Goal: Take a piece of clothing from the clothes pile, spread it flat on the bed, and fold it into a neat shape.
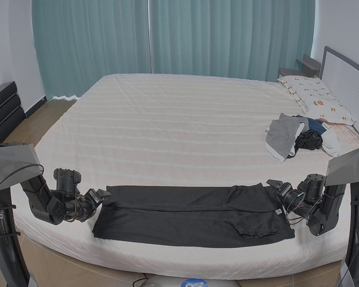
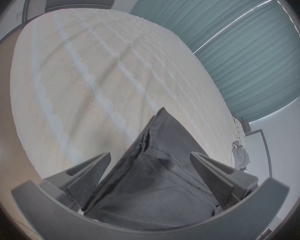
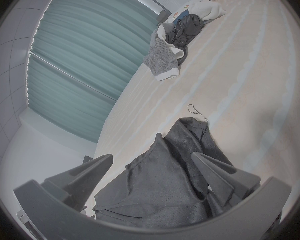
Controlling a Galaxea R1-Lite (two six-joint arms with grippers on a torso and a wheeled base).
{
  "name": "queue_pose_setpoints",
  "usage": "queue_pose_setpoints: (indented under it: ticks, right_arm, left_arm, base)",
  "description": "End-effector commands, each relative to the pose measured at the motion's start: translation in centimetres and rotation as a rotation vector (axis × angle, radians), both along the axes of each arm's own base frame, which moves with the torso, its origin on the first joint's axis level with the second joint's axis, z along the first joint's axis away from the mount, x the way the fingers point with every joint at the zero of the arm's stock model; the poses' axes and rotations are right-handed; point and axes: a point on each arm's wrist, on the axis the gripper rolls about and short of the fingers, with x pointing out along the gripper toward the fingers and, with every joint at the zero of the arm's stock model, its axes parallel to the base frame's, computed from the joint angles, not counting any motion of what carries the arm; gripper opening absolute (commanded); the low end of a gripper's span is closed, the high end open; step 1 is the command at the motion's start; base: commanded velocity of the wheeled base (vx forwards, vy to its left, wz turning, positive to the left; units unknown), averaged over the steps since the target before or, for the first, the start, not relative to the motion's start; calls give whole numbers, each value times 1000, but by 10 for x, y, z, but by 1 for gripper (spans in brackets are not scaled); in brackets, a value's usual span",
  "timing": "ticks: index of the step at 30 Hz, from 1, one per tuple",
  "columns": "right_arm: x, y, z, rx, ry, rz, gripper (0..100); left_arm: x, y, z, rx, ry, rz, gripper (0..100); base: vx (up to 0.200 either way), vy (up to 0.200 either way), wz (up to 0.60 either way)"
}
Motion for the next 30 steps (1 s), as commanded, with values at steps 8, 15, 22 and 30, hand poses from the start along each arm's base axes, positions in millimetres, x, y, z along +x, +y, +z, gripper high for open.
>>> queue_pose_setpoints:
  ticks: [8,15,22,30]
  right_arm:
    - [0,1,-1,1,3,7,100]
    - [-2,5,-4,2,16,22,100]
    - [-3,7,-8,0,26,30,100]
    - [-4,11,-9,-2,33,43,100]
  left_arm:
    - [3,-10,10,12,-47,-27,100]
    - [9,5,7,116,-97,-41,100]
    - [16,7,-8,205,-81,-43,100]
    - [19,4,-28,206,-79,-56,100]
  base:
    - [0,-25,0]
    - [0,0,0]
    - [0,0,0]
    - [0,0,0]
